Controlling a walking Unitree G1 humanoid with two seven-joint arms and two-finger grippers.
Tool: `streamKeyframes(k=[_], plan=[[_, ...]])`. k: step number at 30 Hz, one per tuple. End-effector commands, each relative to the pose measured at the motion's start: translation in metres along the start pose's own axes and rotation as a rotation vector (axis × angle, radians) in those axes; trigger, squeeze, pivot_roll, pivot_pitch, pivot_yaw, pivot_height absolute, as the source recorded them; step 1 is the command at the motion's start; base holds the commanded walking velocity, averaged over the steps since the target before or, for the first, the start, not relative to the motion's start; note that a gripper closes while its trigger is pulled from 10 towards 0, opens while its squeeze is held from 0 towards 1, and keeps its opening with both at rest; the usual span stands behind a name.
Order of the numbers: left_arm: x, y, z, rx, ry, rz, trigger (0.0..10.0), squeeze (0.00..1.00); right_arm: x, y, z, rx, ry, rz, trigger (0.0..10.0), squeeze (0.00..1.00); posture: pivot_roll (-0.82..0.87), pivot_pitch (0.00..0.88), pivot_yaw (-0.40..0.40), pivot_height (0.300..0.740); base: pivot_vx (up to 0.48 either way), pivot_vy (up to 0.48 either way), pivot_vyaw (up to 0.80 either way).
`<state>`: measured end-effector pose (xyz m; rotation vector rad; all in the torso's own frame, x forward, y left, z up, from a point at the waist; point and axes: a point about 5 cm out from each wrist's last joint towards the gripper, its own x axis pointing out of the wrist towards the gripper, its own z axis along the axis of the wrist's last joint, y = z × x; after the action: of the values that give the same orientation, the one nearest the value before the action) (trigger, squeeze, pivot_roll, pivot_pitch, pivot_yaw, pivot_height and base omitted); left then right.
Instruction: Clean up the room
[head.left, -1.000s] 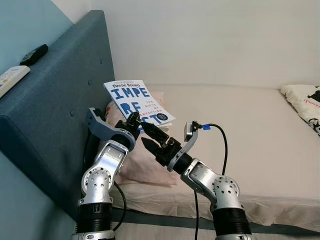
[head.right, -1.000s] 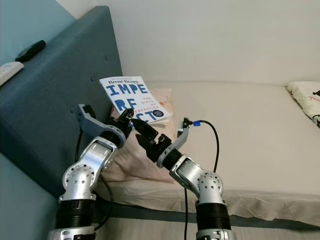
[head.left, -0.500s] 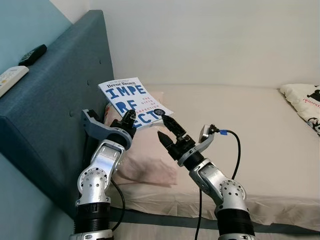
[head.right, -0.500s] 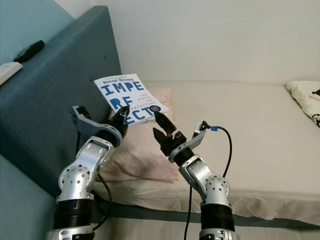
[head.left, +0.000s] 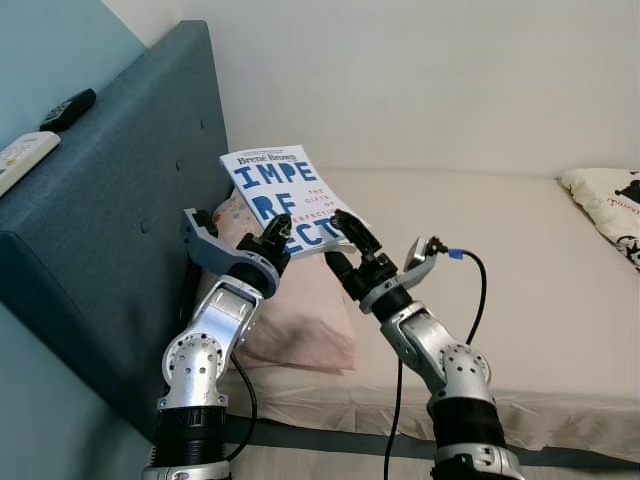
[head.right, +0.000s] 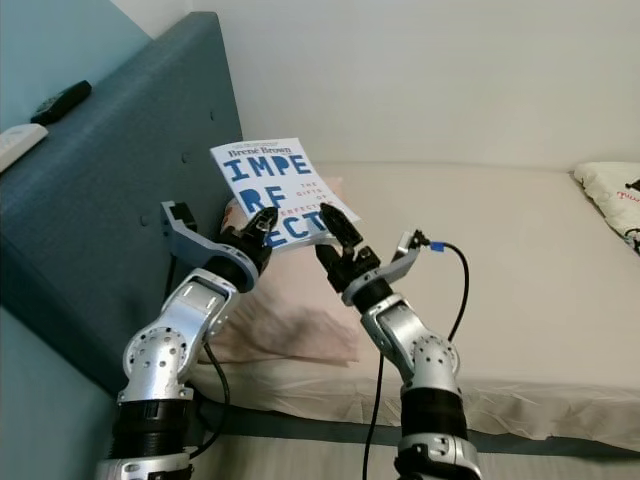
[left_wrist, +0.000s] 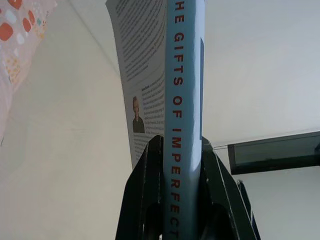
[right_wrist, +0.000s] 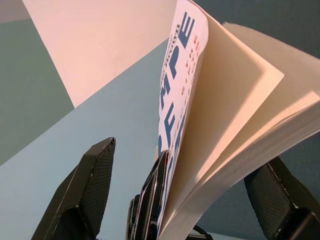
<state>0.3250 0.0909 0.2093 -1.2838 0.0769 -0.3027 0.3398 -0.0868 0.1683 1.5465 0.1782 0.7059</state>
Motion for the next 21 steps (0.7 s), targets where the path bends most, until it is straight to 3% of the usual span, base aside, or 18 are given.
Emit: streamKeyframes(k=[1,7,8,9,11,21], plan=[[-0.0016,-0.0184,-0.0179,-0.104,0.015,-0.087,10.0,0.00,0.0167,0.0069,-0.0162,0.078,0.010,0.050,10.0,0.00,-0.01,0.103,0.018,0.740,0.000,0.000,0.00],[-0.0016,-0.0192,-0.0184,-0.096,0.017,-0.088,10.0,0.00,0.0195,0.0078,-0.0158,0.092,0.016,0.058,9.7,0.00,-0.01,0.108,0.017,0.740,0.000,0.000,0.00],[-0.0015,-0.0192,-0.0184,-0.095,0.018,-0.087,10.0,0.00,0.0200,0.0080,-0.0158,0.096,0.016,0.061,8.6,0.00,-0.01,0.108,0.017,0.740,0.000,0.000,0.00],[-0.0015,-0.0192,-0.0184,-0.095,0.018,-0.087,10.0,0.00,0.0200,0.0080,-0.0158,0.096,0.016,0.061,8.6,0.00,-0.01,0.108,0.017,0.740,0.000,0.000,0.00],[-0.0013,-0.0192,-0.0183,-0.094,0.018,-0.087,10.0,0.00,0.0210,0.0076,-0.0149,0.111,0.005,0.063,0.0,0.00,-0.02,0.109,0.017,0.740,0.000,0.000,0.00],[-0.0003,-0.0184,-0.0171,-0.083,0.005,-0.078,10.0,0.00,0.0211,0.0052,-0.0115,0.127,-0.017,0.055,0.0,0.00,-0.02,0.111,0.017,0.740,0.000,0.000,0.00]])
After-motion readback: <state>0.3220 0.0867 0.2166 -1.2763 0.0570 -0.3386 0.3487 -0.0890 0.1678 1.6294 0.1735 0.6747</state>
